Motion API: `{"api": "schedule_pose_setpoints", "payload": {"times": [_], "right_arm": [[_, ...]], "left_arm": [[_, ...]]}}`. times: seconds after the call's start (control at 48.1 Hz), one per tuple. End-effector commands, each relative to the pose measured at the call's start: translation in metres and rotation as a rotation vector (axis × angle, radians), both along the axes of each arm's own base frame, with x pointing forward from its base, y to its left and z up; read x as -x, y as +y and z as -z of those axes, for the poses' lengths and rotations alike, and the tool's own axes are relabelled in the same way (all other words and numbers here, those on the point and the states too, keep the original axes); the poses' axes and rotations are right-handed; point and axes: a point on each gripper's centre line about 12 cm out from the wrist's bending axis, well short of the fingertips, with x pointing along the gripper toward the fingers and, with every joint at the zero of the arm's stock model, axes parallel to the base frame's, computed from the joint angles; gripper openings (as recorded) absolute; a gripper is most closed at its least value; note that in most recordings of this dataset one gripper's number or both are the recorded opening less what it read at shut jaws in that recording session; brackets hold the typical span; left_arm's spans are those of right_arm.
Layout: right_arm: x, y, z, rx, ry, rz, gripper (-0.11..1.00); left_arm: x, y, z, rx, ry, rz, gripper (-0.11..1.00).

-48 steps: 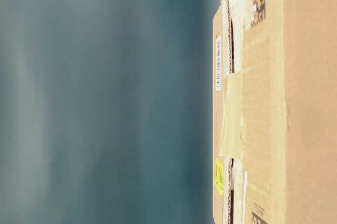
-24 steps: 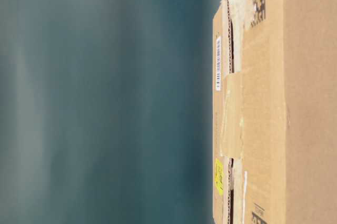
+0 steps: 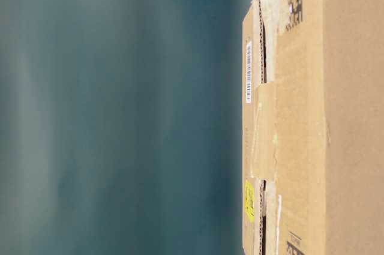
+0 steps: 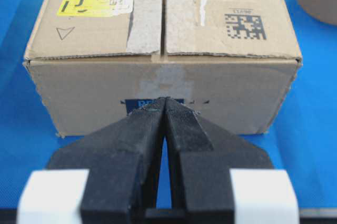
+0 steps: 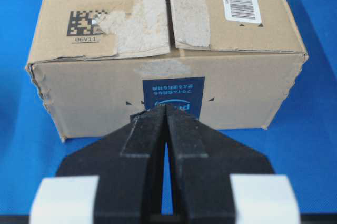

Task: Apply tape along the seams of the closed cardboard box to seal it securely.

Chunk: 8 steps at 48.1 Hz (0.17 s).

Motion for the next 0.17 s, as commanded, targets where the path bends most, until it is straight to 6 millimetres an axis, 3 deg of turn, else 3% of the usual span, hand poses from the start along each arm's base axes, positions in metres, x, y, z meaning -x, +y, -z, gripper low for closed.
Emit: {"api": "schedule_pose_setpoints", "payload": {"times": [0.0,0.146], "right_arm": [[-0.0024,-0.0007,-0.0056,-0.001,-0.021,0.005,0.0],[-0.0026,-0.0006,-0.006,0.0,-0.021,0.004,0.0]], "left_arm": [[-0.0021,0.0003,-0.0039,-0.002,-0.011,-0.001,0.0],[-0.0021,0.0003,-0.0048,-0.003,-0.014,-0.001,0.0]]}}
